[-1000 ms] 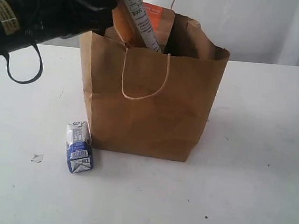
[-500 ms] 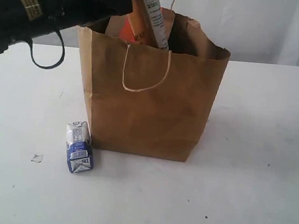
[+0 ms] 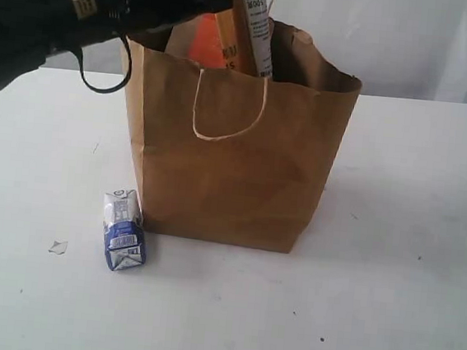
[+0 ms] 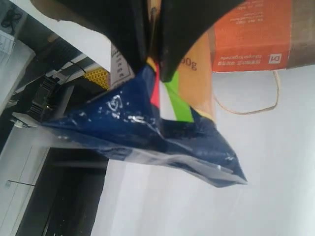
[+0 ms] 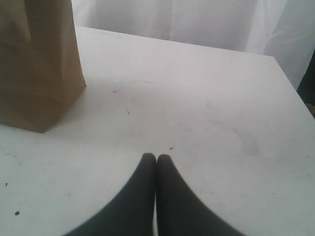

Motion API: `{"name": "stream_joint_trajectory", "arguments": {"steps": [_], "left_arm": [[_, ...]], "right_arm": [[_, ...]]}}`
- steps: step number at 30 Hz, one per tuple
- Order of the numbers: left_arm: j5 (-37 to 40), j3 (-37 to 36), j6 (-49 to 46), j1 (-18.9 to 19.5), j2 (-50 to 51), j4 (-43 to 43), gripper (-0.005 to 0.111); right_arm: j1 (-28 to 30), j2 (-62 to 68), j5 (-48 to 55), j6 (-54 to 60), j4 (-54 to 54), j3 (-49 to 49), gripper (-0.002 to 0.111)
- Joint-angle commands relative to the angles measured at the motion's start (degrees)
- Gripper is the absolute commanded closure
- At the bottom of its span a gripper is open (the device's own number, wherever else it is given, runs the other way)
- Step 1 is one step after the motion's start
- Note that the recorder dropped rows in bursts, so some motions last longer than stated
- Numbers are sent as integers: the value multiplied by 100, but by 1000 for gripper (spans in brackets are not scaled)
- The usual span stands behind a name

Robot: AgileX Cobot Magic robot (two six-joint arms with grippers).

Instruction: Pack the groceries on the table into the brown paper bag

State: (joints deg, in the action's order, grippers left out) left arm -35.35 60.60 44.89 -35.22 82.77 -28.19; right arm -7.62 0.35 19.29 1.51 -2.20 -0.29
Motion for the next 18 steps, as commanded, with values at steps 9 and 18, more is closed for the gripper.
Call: {"name": "stream_joint_trajectory", "arguments": {"steps": [9, 18], "left_arm": [[411, -288, -160, 514, -179, 91, 107], [490, -590, -160, 531, -211, 69, 107]], "right_arm": [[25, -35, -13, -24, -5, 29, 108], [25, -35, -13, -24, -5, 29, 108]]}}
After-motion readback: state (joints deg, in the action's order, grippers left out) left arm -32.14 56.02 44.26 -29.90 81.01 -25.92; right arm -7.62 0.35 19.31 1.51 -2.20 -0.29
